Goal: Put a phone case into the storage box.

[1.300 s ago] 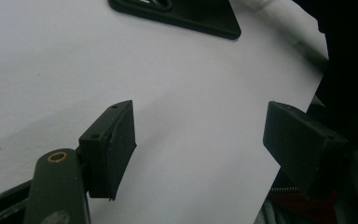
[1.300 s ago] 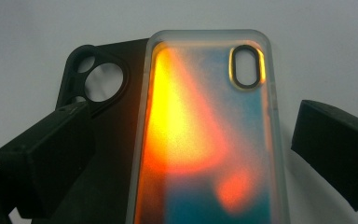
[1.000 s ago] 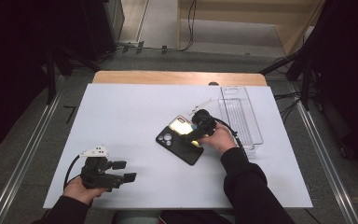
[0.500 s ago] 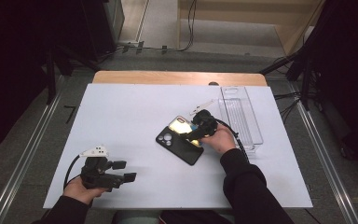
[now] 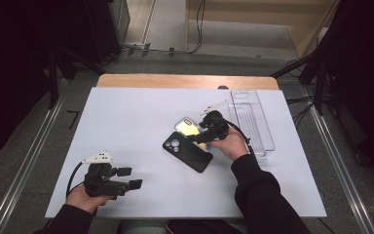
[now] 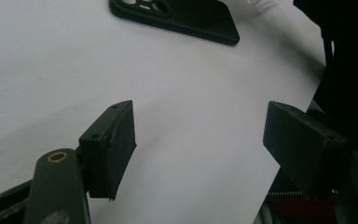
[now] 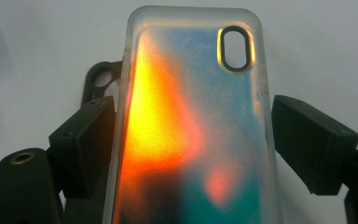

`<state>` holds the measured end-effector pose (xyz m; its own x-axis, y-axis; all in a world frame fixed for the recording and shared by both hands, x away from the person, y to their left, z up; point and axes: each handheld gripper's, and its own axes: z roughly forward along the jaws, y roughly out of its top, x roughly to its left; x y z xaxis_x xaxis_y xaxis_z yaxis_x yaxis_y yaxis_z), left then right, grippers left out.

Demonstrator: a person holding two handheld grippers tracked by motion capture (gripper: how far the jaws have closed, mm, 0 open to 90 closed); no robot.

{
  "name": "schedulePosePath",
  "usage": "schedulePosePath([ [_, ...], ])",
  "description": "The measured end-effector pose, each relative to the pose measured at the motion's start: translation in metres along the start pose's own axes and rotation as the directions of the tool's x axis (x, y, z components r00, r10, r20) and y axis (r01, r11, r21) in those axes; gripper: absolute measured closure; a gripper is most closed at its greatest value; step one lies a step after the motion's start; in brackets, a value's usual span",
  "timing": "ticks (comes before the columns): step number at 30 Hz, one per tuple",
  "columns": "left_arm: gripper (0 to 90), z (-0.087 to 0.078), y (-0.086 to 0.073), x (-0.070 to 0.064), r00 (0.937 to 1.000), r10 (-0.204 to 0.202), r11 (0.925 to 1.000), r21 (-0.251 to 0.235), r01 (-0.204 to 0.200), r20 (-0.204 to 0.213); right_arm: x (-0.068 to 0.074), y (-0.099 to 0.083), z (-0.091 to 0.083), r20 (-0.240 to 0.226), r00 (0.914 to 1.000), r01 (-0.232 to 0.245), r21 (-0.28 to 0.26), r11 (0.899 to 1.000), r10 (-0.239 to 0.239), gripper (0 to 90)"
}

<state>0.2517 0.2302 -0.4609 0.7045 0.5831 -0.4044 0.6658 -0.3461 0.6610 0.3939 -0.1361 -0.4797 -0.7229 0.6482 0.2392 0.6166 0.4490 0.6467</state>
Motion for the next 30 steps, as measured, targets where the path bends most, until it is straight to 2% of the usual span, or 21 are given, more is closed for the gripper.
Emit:
schedulePosePath([
  [3,25.0,0.001,0.0,-0.001,1.0,0.003,1.0,-0.005,-0.003,-0.007,0.006,0.002,-0.01,-0.02,0.9996,-0.018,-0.011,1.0,0.018,15.1],
  [6,24.8,0.001,0.001,-0.002,0.9998,-0.016,0.9999,-0.004,0.016,-0.012,0.012,0.003,-0.021,-0.031,0.9988,-0.037,-0.018,0.999,0.037,15.1],
  [10,23.8,0.001,0.003,-0.003,0.9996,-0.027,0.9995,-0.019,0.027,0.004,0.024,-0.002,-0.039,-0.035,0.9986,-0.041,-0.028,0.999,0.04,15.1],
  [13,22.1,0.001,0.003,-0.003,0.9996,-0.027,0.9995,-0.016,0.027,0.007,0.027,-0.006,-0.045,-0.039,0.9982,-0.048,-0.038,0.998,0.046,15.1],
  [16,22.1,0.002,0.006,-0.003,0.9969,-0.076,0.9969,-0.019,0.077,0.021,0.031,-0.012,-0.054,-0.05,0.9965,-0.07,-0.047,0.996,0.067,15.1],
  [19,22.1,0.003,0.009,-0.003,0.9936,-0.11,0.9939,-0.005,0.11,0.028,0.035,-0.019,-0.06,-0.058,0.9949,-0.086,-0.051,0.995,0.083,15.1],
  [23,22.3,0.005,0.014,-0.007,0.9945,-0.099,0.995,-0.002,0.099,0.032,0.041,-0.03,-0.065,-0.055,0.9934,-0.104,-0.052,0.993,0.101,15.1],
  [25,22.5,0.007,0.017,-0.008,0.9943,-0.102,0.9947,-0.005,0.103,0.031,0.044,-0.036,-0.066,-0.047,0.9938,-0.104,-0.051,0.993,0.101,15.1],
  [28,22.7,0.01,0.022,-0.011,0.9915,-0.125,0.9922,0.001,0.125,0.037,0.048,-0.046,-0.068,-0.047,0.9911,-0.127,-0.058,0.99,0.125,15.1],
  [30,22.7,0.012,0.024,-0.014,0.9923,-0.117,0.9931,-0.004,0.118,0.039,0.05,-0.051,-0.07,-0.044,0.9897,-0.139,-0.062,0.988,0.136,15.1],
])
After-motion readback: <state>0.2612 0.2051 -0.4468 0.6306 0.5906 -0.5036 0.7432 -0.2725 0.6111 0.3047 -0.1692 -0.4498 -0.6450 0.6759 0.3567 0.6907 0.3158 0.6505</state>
